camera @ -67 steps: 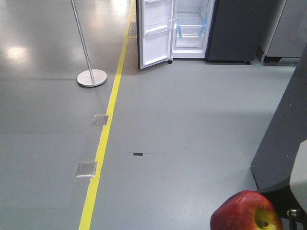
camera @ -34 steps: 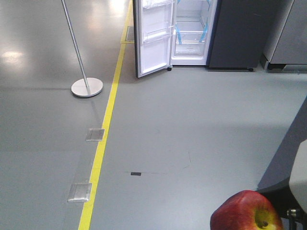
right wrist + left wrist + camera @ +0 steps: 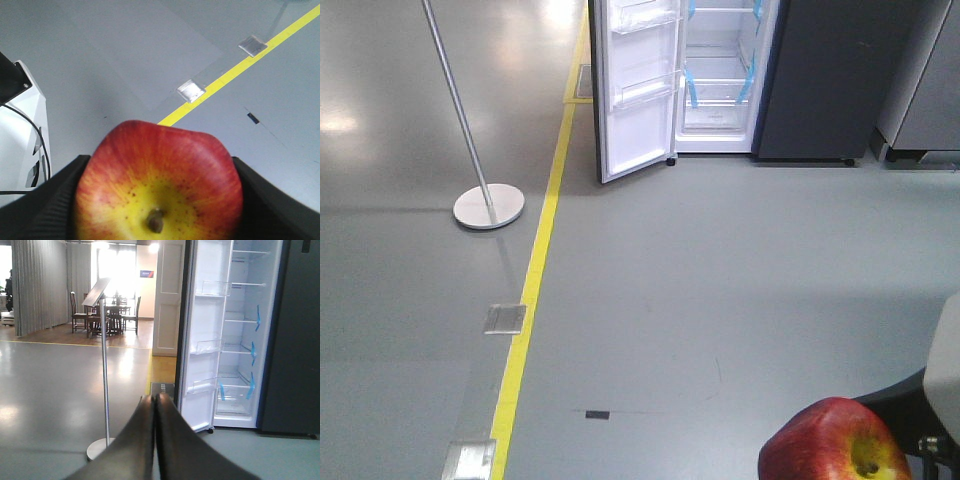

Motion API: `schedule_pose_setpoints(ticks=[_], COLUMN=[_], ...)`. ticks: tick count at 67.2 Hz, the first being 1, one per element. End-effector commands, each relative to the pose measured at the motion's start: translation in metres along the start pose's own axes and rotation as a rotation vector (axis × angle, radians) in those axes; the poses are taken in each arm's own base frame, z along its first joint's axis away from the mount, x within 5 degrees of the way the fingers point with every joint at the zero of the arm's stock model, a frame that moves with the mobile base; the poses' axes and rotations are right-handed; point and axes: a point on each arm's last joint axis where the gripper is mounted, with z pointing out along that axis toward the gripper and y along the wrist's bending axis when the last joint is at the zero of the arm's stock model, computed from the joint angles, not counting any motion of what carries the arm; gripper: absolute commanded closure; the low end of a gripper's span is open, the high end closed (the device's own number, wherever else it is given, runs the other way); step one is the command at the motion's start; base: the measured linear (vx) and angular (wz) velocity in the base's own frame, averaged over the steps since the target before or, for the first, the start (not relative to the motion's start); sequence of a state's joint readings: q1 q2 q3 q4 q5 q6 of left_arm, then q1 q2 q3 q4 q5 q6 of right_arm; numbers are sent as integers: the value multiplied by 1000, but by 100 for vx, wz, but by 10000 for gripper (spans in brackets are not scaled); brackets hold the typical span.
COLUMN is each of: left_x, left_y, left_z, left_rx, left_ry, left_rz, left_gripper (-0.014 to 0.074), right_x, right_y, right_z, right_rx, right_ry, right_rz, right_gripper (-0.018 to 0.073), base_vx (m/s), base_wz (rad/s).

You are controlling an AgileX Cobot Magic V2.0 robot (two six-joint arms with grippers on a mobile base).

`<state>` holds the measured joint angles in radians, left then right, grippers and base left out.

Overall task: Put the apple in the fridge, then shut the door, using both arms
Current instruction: 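Drive the base toward the open white refrigerator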

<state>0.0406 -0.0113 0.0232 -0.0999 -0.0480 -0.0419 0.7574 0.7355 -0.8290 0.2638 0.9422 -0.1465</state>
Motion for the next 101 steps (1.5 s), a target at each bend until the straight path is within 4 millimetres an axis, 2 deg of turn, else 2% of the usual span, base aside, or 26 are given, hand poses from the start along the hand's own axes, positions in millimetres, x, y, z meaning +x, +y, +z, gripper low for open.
schedule_pose_setpoints(ticks=[1, 101], left_x=[-12, -12], left_y=[-1, -1], left_z=[-2, -2], left_rx=[7, 7], left_ry=[-98, -98], left_rz=[-13, -13], left_gripper=[603, 603], right_x=[-11, -11], right_y=[1, 2], right_z=[-7, -7], right_rx=[2, 1], right_ry=[-92, -92], right_rz=[-12, -11], right_gripper=[445, 445], base_vx=[32, 29], base_wz=[-6, -2])
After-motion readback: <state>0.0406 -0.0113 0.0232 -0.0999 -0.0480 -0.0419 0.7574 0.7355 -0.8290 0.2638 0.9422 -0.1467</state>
